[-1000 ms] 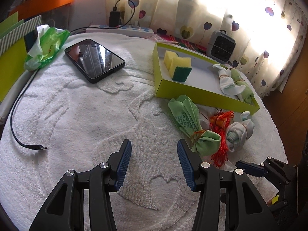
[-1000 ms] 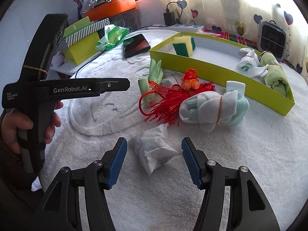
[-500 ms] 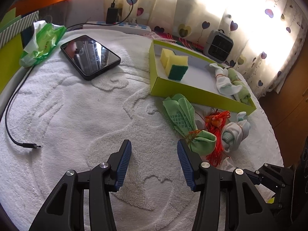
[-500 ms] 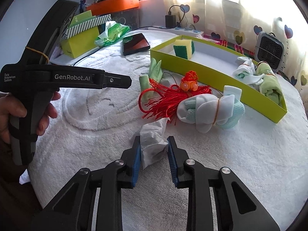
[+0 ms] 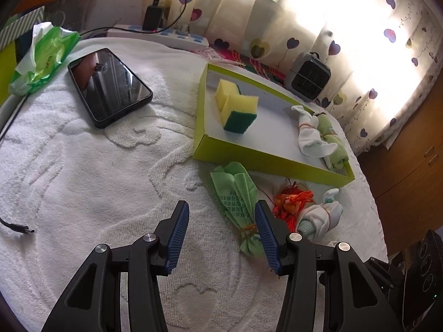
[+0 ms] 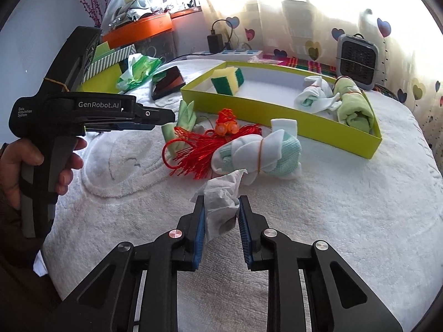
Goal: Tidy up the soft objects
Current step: 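Lower the open left gripper around the green rubber-banded towel bundle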
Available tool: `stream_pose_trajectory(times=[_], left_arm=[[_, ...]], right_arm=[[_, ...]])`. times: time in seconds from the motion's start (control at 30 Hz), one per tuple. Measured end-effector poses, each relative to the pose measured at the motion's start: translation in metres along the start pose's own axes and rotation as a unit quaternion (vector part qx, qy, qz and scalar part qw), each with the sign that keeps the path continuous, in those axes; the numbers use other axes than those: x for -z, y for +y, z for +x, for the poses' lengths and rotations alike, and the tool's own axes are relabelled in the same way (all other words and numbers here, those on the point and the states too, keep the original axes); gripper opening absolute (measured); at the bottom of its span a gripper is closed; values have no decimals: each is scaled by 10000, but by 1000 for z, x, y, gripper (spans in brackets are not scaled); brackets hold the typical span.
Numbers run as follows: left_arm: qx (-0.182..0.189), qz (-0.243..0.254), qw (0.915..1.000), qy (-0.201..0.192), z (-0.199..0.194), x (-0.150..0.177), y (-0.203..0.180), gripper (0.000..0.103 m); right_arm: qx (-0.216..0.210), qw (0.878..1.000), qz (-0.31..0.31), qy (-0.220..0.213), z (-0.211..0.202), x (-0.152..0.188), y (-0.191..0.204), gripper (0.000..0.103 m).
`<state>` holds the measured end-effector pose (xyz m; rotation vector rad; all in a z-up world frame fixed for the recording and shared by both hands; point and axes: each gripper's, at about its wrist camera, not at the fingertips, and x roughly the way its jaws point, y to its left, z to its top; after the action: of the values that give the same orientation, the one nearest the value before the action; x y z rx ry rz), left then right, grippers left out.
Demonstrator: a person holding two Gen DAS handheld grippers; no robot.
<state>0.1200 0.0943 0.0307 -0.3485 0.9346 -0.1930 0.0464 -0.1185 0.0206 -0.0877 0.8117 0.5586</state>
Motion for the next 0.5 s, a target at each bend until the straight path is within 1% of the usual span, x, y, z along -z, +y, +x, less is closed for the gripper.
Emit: stream_pose_trajectory(times=[0.13, 0.23, 0.37, 0.5], left_arm=[[-170, 134, 9996, 187, 13, -2, -10, 48], [-228, 213, 9992, 255, 20, -2, -16, 48], [-489, 365, 9978, 261, 25, -1, -23, 49], [-542, 386, 9974, 262, 27, -2, -24, 49]], right_arm=[[-61, 9999, 115, -29, -1, -1, -6, 23], [-132, 9998, 164, -55, -2, -1, -8, 23], [-220, 9995, 210, -66, -2, 0, -10, 23], [-283, 9993, 228, -85, -3, 1, -11, 23]])
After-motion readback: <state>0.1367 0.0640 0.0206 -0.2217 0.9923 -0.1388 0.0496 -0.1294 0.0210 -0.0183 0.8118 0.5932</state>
